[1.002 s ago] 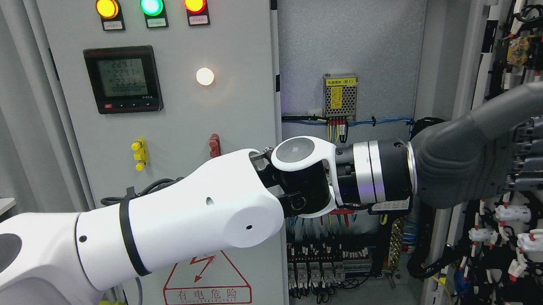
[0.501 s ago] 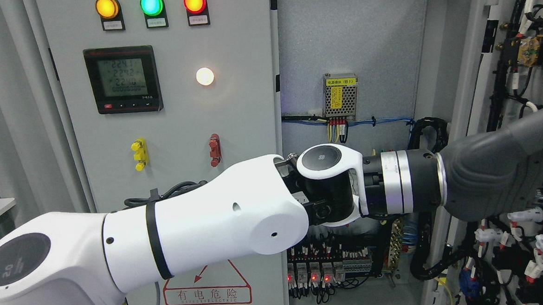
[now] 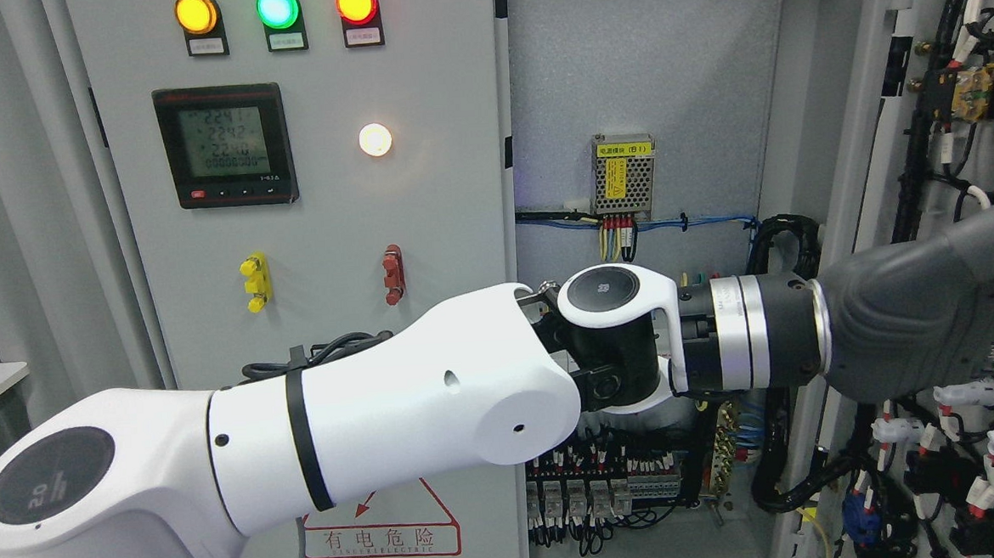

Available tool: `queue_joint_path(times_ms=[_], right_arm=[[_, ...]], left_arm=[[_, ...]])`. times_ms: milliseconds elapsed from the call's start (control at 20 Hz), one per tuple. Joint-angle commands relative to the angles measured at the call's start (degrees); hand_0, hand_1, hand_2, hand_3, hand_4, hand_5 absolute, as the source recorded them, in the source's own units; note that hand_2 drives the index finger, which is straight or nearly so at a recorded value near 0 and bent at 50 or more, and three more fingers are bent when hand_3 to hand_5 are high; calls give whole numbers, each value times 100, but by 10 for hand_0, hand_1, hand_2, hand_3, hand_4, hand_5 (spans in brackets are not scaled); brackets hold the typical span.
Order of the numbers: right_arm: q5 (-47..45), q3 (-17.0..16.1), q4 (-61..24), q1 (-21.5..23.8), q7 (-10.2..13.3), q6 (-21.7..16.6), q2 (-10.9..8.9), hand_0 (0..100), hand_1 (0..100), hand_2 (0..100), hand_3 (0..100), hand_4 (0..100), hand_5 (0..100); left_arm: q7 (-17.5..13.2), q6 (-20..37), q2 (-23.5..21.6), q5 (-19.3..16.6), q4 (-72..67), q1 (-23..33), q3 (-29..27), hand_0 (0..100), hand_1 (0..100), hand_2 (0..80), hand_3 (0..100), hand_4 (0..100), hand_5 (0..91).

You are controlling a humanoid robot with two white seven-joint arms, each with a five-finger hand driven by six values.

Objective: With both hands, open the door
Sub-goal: 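Extend the left arm to swing the button-covered door wide open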

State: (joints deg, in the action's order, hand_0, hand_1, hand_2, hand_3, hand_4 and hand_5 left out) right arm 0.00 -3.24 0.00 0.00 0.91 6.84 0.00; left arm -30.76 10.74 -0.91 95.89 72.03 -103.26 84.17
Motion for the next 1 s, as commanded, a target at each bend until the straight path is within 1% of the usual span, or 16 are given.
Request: queue_joint_path(times_ms=[0,401,551,802,852,952], right_arm=[[-35,-1,150,-167,6,2,0,218,0,0,0,0,0],[-35,8,132,-176,6,-7,0,219,0,0,0,0,0],[-44,-1,132,-176,5,-7,0,218,0,0,0,0,0],[-44,8,123,-176,-3,-7,0,218,0,0,0,0,0],[-44,-1,123,-176,5,-7,0,218,0,0,0,0,0],[-44,-10,71,-176,5,-7,0,217,0,0,0,0,0]], left_arm=[[0,-2,91,0,-120,-1,12,295,0,28,28,36,0],[9,34,91,-18,12,-9,-14,295,0,28,28,37,0],[114,34,91,-18,12,-1,-23,295,0,27,28,36,0],[123,34,91,-62,4,43,-32,295,0,27,28,36,0],[123,34,22,-62,30,43,-32,295,0,27,28,36,0],[123,34,-312,-71,213,61,-58,295,0,27,28,36,0]])
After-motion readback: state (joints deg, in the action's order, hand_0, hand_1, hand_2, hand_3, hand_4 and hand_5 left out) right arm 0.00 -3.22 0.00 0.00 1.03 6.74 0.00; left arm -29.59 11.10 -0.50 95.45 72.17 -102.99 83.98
